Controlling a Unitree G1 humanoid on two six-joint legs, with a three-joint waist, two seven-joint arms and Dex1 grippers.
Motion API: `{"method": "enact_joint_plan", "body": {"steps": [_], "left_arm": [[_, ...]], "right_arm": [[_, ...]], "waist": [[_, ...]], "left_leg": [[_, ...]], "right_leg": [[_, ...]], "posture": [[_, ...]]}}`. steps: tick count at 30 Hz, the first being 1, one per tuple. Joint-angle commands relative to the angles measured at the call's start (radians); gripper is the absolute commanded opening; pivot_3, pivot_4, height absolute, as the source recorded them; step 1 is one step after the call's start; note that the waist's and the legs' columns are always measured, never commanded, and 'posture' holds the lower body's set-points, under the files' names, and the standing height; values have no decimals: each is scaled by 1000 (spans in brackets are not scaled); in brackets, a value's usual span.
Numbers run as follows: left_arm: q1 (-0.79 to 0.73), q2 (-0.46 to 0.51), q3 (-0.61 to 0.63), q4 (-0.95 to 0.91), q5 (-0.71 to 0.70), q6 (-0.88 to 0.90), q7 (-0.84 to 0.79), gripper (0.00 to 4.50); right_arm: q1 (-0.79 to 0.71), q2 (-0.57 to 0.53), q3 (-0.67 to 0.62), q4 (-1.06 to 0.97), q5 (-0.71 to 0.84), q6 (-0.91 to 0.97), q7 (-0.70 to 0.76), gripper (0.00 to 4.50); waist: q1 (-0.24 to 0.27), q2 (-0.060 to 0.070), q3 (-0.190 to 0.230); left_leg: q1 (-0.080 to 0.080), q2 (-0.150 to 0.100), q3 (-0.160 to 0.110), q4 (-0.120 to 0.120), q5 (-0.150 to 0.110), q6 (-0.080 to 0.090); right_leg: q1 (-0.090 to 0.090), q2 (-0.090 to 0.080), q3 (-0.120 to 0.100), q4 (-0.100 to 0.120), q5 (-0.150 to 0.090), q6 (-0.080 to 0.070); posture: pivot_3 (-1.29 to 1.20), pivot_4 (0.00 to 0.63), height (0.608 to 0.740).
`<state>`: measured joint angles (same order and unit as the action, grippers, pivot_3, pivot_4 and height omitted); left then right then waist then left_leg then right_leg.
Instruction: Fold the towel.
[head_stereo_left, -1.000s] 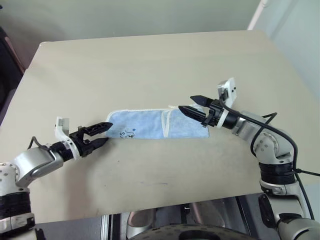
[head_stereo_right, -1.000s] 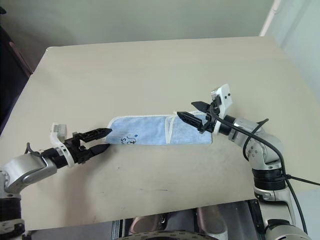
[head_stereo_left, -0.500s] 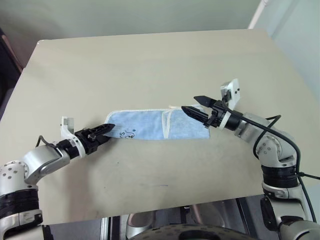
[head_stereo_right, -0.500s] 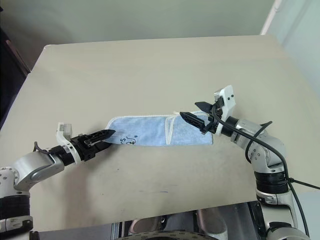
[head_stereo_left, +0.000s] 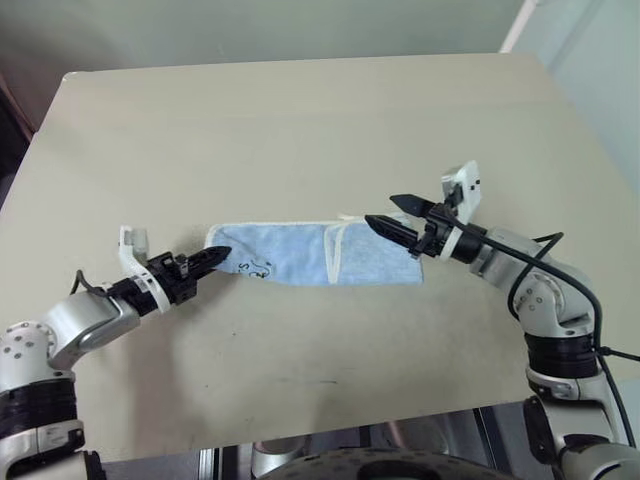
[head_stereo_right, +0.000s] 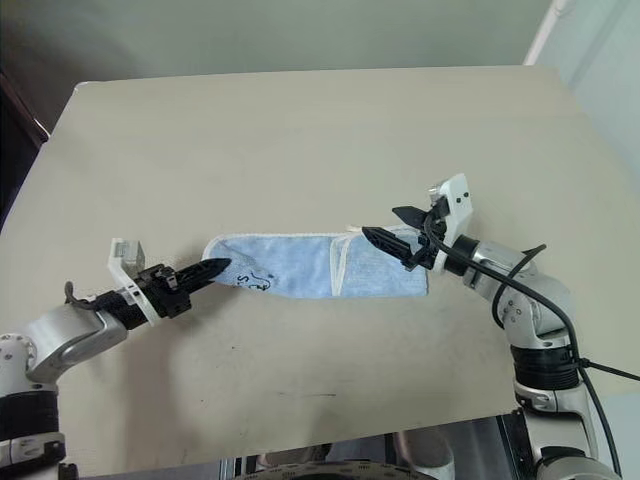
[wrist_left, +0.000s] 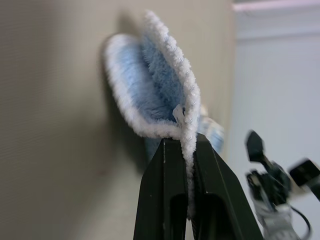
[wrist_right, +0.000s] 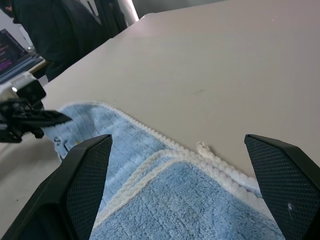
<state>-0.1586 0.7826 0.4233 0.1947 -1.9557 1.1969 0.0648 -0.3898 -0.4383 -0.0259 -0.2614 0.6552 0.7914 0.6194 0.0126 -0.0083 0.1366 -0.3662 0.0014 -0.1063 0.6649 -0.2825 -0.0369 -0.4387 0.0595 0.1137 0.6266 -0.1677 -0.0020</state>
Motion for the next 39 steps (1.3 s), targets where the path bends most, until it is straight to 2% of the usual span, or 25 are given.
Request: {"method": "enact_joint_plan", "body": {"steps": [1, 8, 17, 20, 22, 27, 32, 37, 39], "left_arm": [[-66, 19, -14, -34, -16, 29, -53, 24], [-237, -33, -129, -77, -16, 63, -79, 24], [-458, -140, -382, -42, -1, 106, -63, 24], [-523, -216, -431, 11, 113, 98, -88, 24], [-566, -278, -456, 57, 191, 94, -108, 24], [-601, -393, -499, 103, 384, 110, -195, 24], [-590, -492, -511, 128, 526, 123, -235, 24], [-597, -562, -466, 155, 618, 121, -255, 24], [-602, -591, -446, 167, 644, 120, -261, 504]], "right_arm": [[29, -34, -51, -85, 42, -20, 45, 4500], [69, -57, -106, -129, 61, -15, 19, 4500], [137, -63, -189, -211, 77, -4, -64, 4500], [163, -68, -223, -235, 83, -4, -92, 4500], [177, -69, -242, -250, 85, -4, -111, 4500], [224, -83, -278, -296, 99, 2, -140, 4500], [265, -93, -308, -328, 118, 1, -173, 4500], [289, -104, -315, -346, 122, 3, -196, 4500], [291, -107, -318, -348, 128, 5, -204, 4500]], "waist": [[2, 0, 0], [-1, -1, 0], [-1, -3, 1], [0, -3, 1], [1, -3, 1], [2, -3, 1], [2, -3, 1], [4, -3, 1], [4, -3, 1]], "left_leg": [[0, 0, 0, 0, 0, 0], [0, 0, 2, 3, 0, 0], [1, 0, 3, 5, 0, 2], [1, 0, 3, 6, 0, 3], [1, -1, 3, 8, 0, 5], [1, -4, 3, 11, -2, 10], [0, -5, 5, 15, -4, 14], [1, -8, 5, 18, -6, 18], [1, -8, 6, 18, -6, 19]], "right_leg": [[0, 0, 0, 0, 0, 0], [1, 0, 1, 0, 1, 1], [4, 0, 1, -1, 3, 8], [4, 0, 1, -1, 2, 12], [6, -1, 2, -1, -3, 21], [8, -3, 3, -1, -5, 29], [9, -6, 4, -2, -7, 34], [12, -9, 4, -2, -7, 37], [12, -10, 5, -3, -7, 38]], "posture": [[0, 150, 740], [0, 150, 740], [0, 150, 740], [0, 150, 740], [0, 150, 740], [0, 150, 740], [0, 150, 740], [0, 150, 740], [0, 150, 740]]}}
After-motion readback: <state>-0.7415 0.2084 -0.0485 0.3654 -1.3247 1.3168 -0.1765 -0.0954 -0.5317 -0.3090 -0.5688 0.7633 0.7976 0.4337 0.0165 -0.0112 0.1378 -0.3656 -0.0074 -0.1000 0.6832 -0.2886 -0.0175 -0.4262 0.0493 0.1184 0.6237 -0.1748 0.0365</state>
